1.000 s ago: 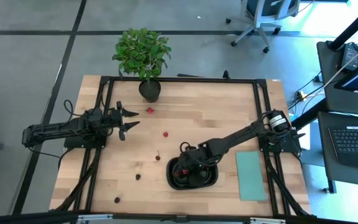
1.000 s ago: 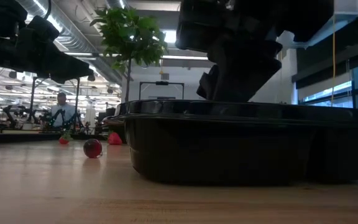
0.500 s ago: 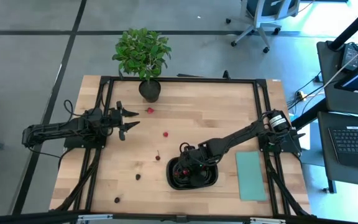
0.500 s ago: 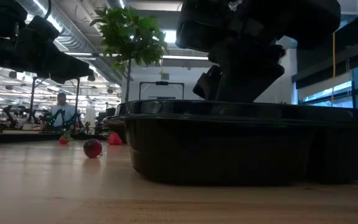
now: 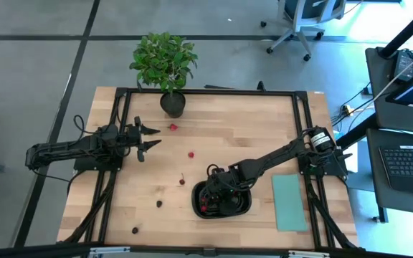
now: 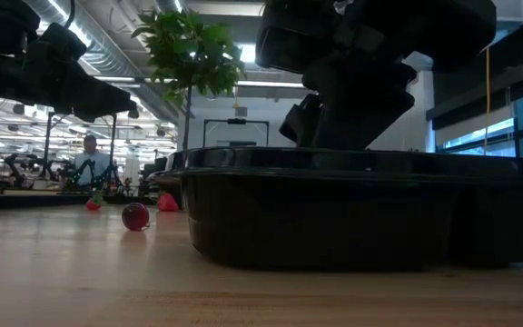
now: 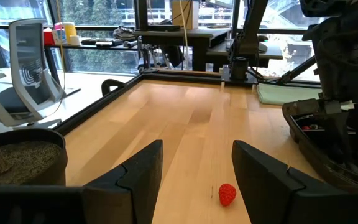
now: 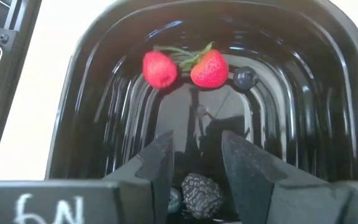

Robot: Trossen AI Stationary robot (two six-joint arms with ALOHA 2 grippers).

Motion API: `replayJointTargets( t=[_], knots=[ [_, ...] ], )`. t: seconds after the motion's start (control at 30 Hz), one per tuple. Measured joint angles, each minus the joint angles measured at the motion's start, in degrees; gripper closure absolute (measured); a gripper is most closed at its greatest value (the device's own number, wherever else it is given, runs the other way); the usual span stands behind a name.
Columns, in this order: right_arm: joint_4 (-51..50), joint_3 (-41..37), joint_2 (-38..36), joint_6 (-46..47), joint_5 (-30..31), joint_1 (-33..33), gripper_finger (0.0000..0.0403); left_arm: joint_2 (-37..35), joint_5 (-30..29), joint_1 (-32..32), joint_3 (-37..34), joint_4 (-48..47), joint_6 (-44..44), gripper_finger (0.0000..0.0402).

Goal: Pick and placing Produce into tupperware
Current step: Put the red cherry into the right side of the black container

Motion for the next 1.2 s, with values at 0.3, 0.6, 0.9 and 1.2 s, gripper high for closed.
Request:
replayJointTargets(
  t=[0.3, 0.6, 0.9, 1.2],
  knots=[
    [-2.0, 3.9, -3.8, -1.6, 0.0, -0.2, 0.0265, 0.0, 0.0, 0.0, 0.0, 0.0, 0.0, 0.0215],
    [-6.0, 0.1, -20.2, -6.1, 3.3, -2.8, 0.0265, 0.0, 0.0, 0.0, 0.0, 0.0, 0.1, 0.0215],
    [5.6, -22.7, -39.0, -7.3, 7.4, -5.0, 0.0265, 0.0, 0.0, 0.0, 0.0, 0.1, 0.1, 0.0215],
    [27.6, -47.2, -57.1, -6.1, 7.6, -8.2, 0.0265, 0.0, 0.0, 0.0, 0.0, 0.3, 0.1, 0.0215]
  ],
)
